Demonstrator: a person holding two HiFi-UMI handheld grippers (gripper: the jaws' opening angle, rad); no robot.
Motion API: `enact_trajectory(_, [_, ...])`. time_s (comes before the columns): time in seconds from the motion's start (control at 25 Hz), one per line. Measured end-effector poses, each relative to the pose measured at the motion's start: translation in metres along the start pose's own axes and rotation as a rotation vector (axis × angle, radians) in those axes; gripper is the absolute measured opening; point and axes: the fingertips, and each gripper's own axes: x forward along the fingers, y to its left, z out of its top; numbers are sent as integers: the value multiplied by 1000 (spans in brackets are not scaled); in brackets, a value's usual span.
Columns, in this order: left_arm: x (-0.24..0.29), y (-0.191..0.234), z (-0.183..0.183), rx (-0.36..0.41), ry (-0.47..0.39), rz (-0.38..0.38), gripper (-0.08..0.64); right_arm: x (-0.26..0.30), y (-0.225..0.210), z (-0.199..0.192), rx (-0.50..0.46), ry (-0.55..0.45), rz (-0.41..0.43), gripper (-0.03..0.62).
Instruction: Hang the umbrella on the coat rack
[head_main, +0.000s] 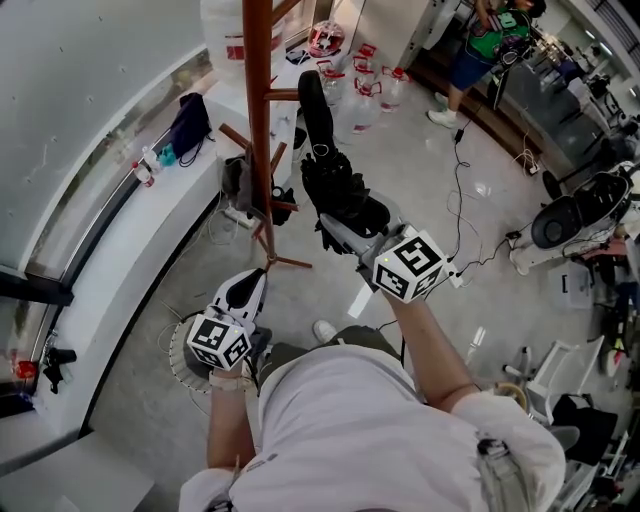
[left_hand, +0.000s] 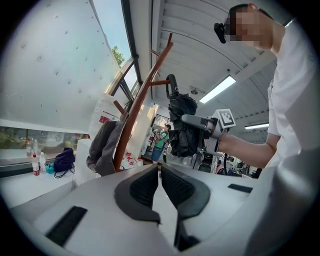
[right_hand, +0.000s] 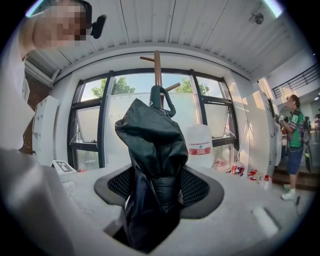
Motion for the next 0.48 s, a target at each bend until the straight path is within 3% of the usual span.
enact_trajectory(0.48, [-7, 5, -5, -7, 0, 43, 3, 12, 3, -10, 2, -10, 9, 265])
